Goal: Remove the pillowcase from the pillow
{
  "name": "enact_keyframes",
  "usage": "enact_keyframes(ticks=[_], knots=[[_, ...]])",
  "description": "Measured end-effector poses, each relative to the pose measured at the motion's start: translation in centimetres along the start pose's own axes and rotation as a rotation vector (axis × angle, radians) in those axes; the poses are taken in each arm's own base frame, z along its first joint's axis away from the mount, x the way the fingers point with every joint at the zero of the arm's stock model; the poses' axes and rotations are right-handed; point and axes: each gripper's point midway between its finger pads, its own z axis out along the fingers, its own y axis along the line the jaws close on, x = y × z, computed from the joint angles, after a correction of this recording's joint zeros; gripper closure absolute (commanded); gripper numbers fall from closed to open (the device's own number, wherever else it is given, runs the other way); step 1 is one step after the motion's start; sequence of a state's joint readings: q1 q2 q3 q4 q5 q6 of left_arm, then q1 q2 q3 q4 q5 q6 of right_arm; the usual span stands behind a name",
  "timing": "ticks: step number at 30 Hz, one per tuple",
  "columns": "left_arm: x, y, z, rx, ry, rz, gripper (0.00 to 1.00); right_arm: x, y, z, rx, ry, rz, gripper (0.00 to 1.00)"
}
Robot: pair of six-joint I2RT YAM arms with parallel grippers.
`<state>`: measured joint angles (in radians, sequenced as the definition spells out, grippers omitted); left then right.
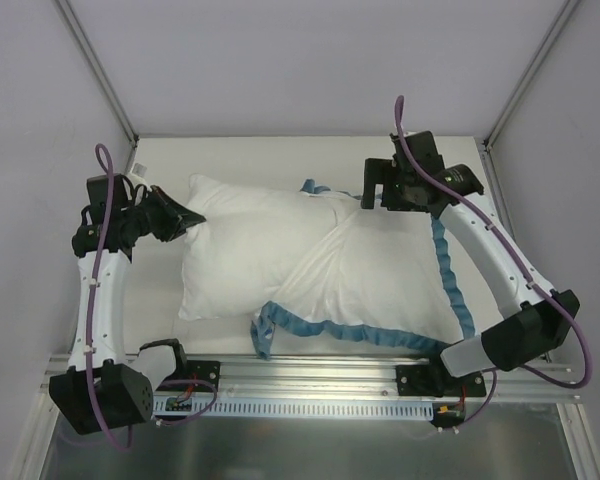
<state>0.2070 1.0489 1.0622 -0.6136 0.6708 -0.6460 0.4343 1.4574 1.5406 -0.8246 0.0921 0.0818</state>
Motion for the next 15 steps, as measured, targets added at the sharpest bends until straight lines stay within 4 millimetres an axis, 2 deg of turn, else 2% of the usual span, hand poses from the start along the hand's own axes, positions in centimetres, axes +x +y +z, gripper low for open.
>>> enact_keyframes(ticks=[1, 4, 8, 11, 15], knots=[[-0.2, 0.3, 0.0, -0.013, -0.008, -0.008, 1.00, 0.1, -0.2, -0.1, 0.009, -0.001, -0.008, 0.03], [-0.7, 1.1, 0.5, -0.049, -0.014, -0.045, 1.00, 0.7, -1.7, -1.3, 0.046, -0.029, -0.006, 0.04], [-1.3, 2.6, 1.2, -0.112, -0.023, -0.106, 1.00, 3.1, -5.5, -5.3, 0.101, -0.080, 0.041, 0.04], [-2.2, 3.7, 1.3, -0.160, -0.050, -0.152, 1.00, 6.4, -7.3, -7.0, 0.125, -0.090, 0.064, 0.04], [-4.5, 4.6, 0.6, -0.197, -0.115, -0.204, 1.00, 12.5, -9.1, -7.3, 0.152, -0.015, 0.097, 0.04]])
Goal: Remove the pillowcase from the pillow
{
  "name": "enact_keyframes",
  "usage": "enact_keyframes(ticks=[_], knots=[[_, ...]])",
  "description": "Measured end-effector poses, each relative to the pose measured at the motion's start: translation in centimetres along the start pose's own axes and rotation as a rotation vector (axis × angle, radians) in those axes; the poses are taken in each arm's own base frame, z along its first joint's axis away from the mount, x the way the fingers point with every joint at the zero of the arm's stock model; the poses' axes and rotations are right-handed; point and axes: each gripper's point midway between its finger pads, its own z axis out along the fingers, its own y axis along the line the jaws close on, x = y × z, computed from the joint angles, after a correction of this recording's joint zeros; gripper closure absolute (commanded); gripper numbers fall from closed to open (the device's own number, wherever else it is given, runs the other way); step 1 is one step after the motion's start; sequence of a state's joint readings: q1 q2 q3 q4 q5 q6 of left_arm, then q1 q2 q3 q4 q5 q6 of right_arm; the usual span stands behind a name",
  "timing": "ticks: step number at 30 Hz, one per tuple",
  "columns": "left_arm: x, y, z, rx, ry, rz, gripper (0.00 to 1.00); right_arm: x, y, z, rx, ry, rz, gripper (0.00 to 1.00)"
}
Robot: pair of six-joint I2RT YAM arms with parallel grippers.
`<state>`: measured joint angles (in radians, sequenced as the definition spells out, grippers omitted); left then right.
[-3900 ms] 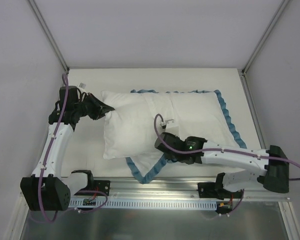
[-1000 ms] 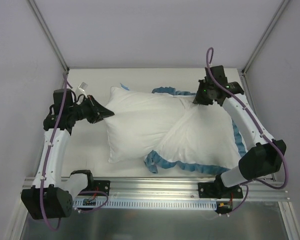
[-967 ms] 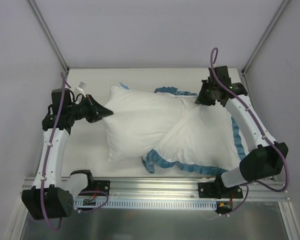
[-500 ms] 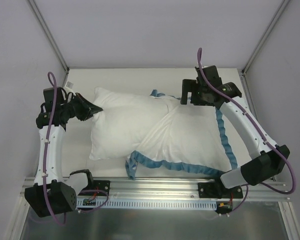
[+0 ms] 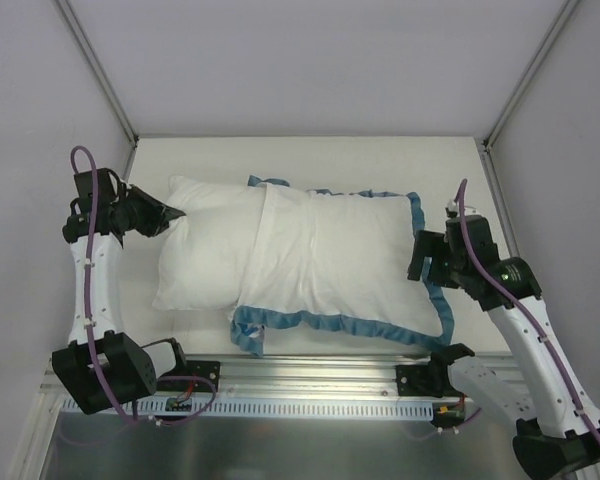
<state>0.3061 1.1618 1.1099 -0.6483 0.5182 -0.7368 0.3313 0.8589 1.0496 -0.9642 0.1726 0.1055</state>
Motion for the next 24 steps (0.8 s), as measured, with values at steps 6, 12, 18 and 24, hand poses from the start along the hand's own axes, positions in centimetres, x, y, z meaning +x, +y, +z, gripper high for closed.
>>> enact_keyframes(ticks=[6, 12, 18, 24], knots=[[-3.8, 2.5, -1.0, -0.064, -0.119, -0.098, 1.00, 5.6, -1.2, -0.1, -0.003, 0.092, 0.062, 0.04], [-4.9, 3.5, -1.6, -0.089, -0.161, -0.130, 1.00, 9.9, 0.4, 1.7, -0.101, 0.208, 0.113, 0.04], [-4.9, 3.6, -1.6, -0.089, -0.159, -0.123, 1.00, 13.2, 2.1, 4.8, -0.127, 0.344, 0.062, 0.03], [-4.9, 3.6, -1.6, -0.090, -0.158, -0.119, 1.00, 13.3, 3.7, 6.6, -0.143, 0.360, 0.031, 0.32]])
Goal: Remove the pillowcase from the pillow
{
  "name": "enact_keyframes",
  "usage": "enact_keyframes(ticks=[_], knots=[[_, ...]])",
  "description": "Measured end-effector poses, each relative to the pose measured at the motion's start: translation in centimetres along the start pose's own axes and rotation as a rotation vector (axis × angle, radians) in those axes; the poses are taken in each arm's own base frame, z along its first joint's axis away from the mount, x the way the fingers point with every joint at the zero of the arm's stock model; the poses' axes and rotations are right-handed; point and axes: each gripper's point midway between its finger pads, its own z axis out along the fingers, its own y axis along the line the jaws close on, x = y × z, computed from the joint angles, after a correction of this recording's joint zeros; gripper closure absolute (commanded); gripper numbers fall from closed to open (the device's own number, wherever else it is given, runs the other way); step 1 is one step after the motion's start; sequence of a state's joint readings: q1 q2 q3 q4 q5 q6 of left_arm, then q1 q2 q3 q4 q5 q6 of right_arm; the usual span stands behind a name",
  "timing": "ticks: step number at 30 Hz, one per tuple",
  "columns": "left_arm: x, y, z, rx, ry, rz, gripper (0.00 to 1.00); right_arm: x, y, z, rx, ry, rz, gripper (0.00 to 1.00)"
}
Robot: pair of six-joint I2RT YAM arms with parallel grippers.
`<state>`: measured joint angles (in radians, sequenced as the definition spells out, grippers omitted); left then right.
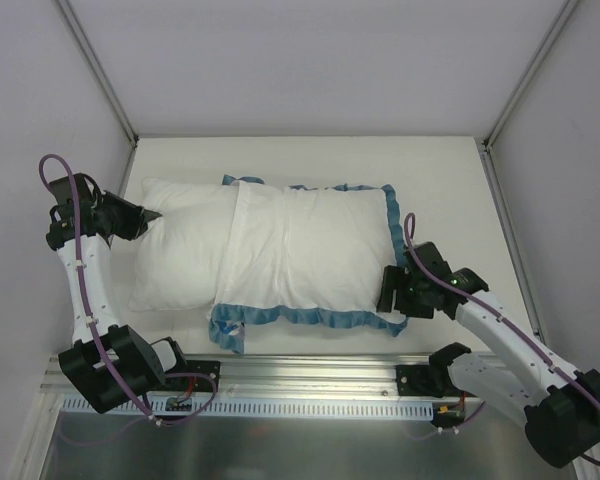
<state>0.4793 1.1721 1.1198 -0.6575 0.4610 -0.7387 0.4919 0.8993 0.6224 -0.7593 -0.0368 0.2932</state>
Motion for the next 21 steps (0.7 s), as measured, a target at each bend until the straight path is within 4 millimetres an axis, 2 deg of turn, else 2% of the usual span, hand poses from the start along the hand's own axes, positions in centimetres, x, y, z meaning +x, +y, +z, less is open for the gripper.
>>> enact_keyframes(ticks=[1, 2, 3, 6, 11, 12, 14, 17, 21], knots=[[0.0, 0.0, 0.0, 0.000, 0.001, 0.000, 1.00, -0.1, 0.2, 0.2, -0.002, -0.001, -0.002, 0.50], [0.0, 0.0, 0.0, 0.000, 0.001, 0.000, 1.00, -0.2, 0.3, 0.4, -0.004, -0.002, -0.002, 0.58], [0.0, 0.0, 0.0, -0.001, 0.001, -0.001, 1.00, -0.4, 0.5, 0.5, -0.008, -0.007, 0.003, 0.74], [0.0, 0.1, 0.2, -0.004, 0.005, -0.004, 1.00, -0.5, 0.5, 0.5, -0.008, -0.024, 0.019, 0.88], [-0.4, 0.3, 0.4, -0.020, 0.017, -0.025, 1.00, -1.3, -0.4, -0.7, 0.013, -0.108, 0.050, 0.88], [-0.7, 0.3, 0.3, -0.021, 0.019, -0.035, 1.00, -1.6, -0.8, -1.0, 0.020, -0.129, 0.066, 0.93], [-1.2, 0.3, 0.0, -0.019, 0.025, -0.063, 1.00, -2.5, -1.6, -2.0, 0.026, -0.179, 0.120, 0.96], [-2.0, 0.2, -0.7, -0.011, 0.027, -0.098, 1.00, -4.5, -2.8, -4.1, 0.041, -0.270, 0.211, 0.99], [-3.1, 0.0, -1.8, 0.008, 0.011, -0.135, 1.00, -7.6, -3.4, -8.1, 0.037, -0.384, 0.310, 0.99]])
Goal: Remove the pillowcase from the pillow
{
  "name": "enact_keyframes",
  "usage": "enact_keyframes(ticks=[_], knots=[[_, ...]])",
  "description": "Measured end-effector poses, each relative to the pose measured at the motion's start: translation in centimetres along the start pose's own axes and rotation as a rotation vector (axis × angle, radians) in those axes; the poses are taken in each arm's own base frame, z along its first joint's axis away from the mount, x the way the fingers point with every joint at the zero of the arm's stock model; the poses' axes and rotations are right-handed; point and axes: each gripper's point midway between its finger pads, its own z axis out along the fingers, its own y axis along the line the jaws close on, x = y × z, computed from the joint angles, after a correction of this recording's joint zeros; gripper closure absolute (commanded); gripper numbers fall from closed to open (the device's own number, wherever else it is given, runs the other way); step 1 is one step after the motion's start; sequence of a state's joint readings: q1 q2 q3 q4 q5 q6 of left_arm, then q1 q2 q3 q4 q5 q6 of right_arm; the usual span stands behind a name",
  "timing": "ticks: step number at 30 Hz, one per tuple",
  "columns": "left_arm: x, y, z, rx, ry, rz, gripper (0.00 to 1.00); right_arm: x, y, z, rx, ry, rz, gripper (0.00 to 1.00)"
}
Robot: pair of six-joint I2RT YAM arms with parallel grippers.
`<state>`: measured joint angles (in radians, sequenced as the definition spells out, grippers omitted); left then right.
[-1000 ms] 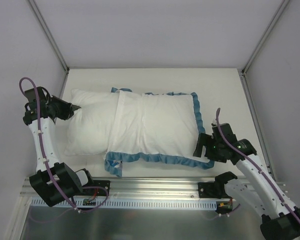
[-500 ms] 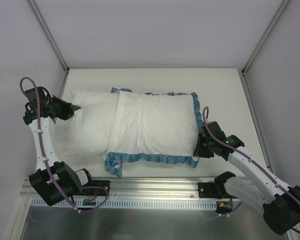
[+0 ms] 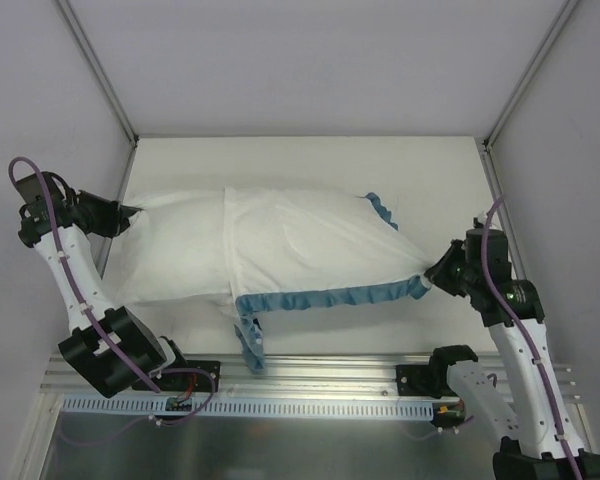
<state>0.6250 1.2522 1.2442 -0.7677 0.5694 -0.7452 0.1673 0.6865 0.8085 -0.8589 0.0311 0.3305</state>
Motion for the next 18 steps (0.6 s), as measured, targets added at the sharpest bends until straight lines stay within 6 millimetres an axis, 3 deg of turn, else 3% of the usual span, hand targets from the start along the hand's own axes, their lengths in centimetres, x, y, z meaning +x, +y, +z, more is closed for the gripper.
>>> enact_keyframes(ticks=[5, 7, 8, 11, 15, 18], knots=[[-0.4, 0.3, -1.1, 0.020, 0.015, -0.068, 1.00, -4.7, 0.4, -2.4, 0.012, -0.081, 0.039, 0.99], [-0.3, 0.3, -1.3, 0.027, 0.029, -0.093, 1.00, -5.9, -0.1, -2.8, 0.023, -0.091, 0.075, 0.99], [-0.1, 0.3, -1.4, 0.034, 0.042, -0.102, 1.00, -6.8, -1.5, -3.0, 0.055, -0.105, 0.146, 0.99], [0.9, -0.1, -1.7, 0.050, 0.090, -0.130, 1.00, -7.3, -3.8, -3.8, 0.115, -0.109, 0.267, 0.99], [1.2, -0.2, -1.8, 0.055, 0.108, -0.140, 1.00, -6.9, -3.7, -4.1, 0.085, -0.089, 0.328, 0.99], [1.0, -0.2, -1.7, 0.058, 0.097, -0.132, 1.00, -6.2, -3.3, -3.4, 0.032, -0.093, 0.337, 0.69]])
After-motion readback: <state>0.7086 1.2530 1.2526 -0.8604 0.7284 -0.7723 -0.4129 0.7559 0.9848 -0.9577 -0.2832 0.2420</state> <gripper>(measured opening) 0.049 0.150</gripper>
